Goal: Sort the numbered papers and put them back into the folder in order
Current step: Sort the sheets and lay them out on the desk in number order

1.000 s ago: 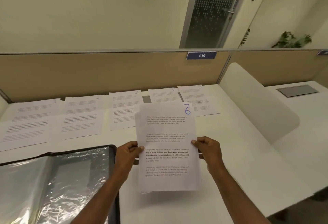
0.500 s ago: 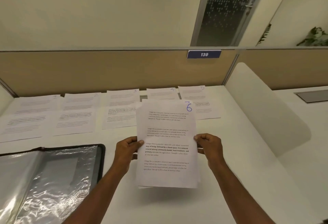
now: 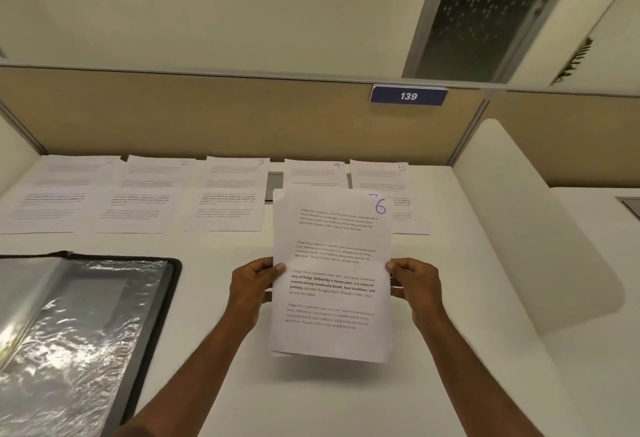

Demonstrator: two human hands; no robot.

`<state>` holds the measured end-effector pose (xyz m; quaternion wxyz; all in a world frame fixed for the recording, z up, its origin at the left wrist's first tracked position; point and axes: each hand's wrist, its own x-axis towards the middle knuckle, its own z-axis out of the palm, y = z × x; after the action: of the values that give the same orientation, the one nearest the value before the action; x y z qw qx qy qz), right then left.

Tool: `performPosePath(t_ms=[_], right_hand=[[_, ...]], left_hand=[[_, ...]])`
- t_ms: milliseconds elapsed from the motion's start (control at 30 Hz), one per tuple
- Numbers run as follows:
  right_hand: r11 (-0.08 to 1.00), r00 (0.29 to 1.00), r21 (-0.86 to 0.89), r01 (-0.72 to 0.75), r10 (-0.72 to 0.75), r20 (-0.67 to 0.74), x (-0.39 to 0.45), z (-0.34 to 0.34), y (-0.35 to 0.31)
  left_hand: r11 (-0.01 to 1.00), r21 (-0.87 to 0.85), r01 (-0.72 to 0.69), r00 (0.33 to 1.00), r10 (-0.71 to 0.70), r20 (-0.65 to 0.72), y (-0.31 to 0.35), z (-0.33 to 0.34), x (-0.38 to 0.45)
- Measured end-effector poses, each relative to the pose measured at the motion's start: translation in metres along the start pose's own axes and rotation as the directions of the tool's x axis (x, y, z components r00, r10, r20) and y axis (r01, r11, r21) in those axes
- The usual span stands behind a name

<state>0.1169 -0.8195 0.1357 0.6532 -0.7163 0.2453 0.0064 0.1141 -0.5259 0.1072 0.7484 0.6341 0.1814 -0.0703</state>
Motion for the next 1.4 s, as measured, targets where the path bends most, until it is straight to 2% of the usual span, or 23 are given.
performPosePath(t_ms=[233, 433, 733, 833, 1100, 1233, 1400], right_hand=[[1.0, 1.0, -0.022, 0.011, -0.012, -0.008, 0.002, -0.004, 0.002], [0.999, 0.999, 0.025, 0.028, -0.027, -0.028, -0.004, 0.012, 0.004], [0.996, 0.999, 0.08, -0.043, 0.044, -0.012, -0.034, 0.068, 0.016], [0.995, 0.998, 0.083, -0.063, 0.064, -0.013, -0.043, 0.087, 0.025], [0.991, 0.991, 0.049, -0.126, 0.128, -0.028, -0.061, 0.129, 0.053], [0.989, 0.988, 0.013, -0.15, 0.15, -0.03, -0.073, 0.147, 0.07], [0.979, 0.982, -0.086, -0.185, 0.181, -0.05, -0.084, 0.17, 0.099]], left_hand=[[1.0, -0.021, -0.001, 0.998, 0.0, -0.058, -0.004, 0.004, -0.008], [1.0, 0.013, -0.012, 0.995, 0.013, -0.102, 0.005, -0.027, -0.004], [0.998, -0.055, -0.013, 0.967, -0.002, -0.255, 0.01, -0.143, 0.011], [0.992, -0.122, -0.022, 0.94, -0.021, -0.341, 0.011, -0.186, 0.013], [0.99, -0.13, -0.044, 0.825, -0.037, -0.563, 0.014, -0.307, 0.023], [0.984, -0.174, -0.041, 0.812, -0.069, -0.579, 0.02, -0.345, 0.027], [0.966, -0.246, -0.075, 0.81, -0.085, -0.581, 0.026, -0.358, 0.026]])
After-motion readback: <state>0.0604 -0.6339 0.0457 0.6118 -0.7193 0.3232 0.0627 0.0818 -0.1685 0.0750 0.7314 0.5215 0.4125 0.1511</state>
